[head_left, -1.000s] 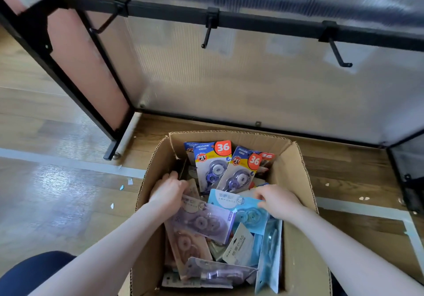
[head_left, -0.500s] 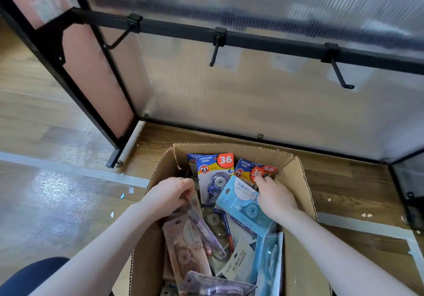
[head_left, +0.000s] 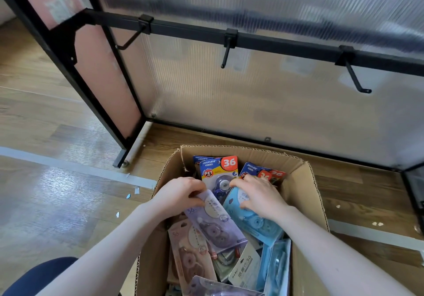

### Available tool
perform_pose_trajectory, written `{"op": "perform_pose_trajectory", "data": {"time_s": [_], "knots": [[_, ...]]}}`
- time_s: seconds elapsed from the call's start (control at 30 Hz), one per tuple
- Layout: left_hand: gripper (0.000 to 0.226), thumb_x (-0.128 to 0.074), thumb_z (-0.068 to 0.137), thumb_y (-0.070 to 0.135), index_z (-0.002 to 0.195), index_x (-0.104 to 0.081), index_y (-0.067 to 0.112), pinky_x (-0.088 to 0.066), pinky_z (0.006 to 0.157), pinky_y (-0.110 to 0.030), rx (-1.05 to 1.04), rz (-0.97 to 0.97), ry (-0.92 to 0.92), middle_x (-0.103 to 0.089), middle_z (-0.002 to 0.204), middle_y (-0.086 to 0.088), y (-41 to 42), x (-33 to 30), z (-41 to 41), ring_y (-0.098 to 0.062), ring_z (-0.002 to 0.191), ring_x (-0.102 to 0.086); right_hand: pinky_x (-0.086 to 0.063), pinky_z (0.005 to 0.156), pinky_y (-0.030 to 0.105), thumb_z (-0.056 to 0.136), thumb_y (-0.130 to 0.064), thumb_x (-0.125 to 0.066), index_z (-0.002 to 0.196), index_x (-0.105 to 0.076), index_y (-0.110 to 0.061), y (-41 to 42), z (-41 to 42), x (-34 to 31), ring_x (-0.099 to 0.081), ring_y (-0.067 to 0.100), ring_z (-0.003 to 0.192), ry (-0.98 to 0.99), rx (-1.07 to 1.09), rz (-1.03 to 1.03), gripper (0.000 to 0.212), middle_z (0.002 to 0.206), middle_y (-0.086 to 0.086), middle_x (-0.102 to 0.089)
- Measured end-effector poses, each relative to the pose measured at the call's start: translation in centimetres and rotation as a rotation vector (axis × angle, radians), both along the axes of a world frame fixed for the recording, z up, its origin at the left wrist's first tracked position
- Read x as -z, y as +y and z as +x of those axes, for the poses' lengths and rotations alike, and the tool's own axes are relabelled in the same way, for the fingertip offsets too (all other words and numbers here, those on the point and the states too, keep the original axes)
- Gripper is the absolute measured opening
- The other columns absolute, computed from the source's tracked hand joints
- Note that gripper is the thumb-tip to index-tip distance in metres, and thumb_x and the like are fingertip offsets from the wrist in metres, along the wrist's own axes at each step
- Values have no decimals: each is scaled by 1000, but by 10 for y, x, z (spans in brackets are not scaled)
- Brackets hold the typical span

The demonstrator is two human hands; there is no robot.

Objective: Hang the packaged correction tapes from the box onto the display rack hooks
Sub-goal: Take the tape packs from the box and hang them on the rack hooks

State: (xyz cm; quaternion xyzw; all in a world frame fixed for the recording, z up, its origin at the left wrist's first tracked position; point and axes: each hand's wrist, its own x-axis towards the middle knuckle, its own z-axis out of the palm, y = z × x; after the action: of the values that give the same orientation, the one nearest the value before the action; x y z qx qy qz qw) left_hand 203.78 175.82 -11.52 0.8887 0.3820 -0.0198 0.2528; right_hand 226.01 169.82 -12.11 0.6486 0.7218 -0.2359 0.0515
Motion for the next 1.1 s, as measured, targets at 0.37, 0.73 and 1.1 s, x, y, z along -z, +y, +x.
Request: {"op": "perform_pose_trajectory", "data": {"time_s": [0.37,0.73,1.1], "knots": [[18,-65,84,22,100,-66,15,-36,67,-12,-22,-99,-79,-44,81,20,8,-5,4,-4,81,-48,-43,70,29,82,-22,-64,78,-55,-38,14,31,-15,-53,9,87,193,165,-73,19,88,-18,-59],[21,-58,89,25,106,-65,15,-40,71,-13,-57,-78,-19,-51,96,9,10,-4,9,-7,90,-51,-44,87,36,92,-26,-52,106,-62,-31,12,29,-32,-51,15,105,98,-2,-170,18,112,-7,-56],[7,-52,93,31,88,-48,28,-32,58,-13,-49,-33,-3,-58,96,8,9,6,9,-7,83,-49,-50,72,34,86,-32,-59,82,-61,-30,7,29,-25,-56,11,85,107,132,-93,5,92,-7,-64]]}}
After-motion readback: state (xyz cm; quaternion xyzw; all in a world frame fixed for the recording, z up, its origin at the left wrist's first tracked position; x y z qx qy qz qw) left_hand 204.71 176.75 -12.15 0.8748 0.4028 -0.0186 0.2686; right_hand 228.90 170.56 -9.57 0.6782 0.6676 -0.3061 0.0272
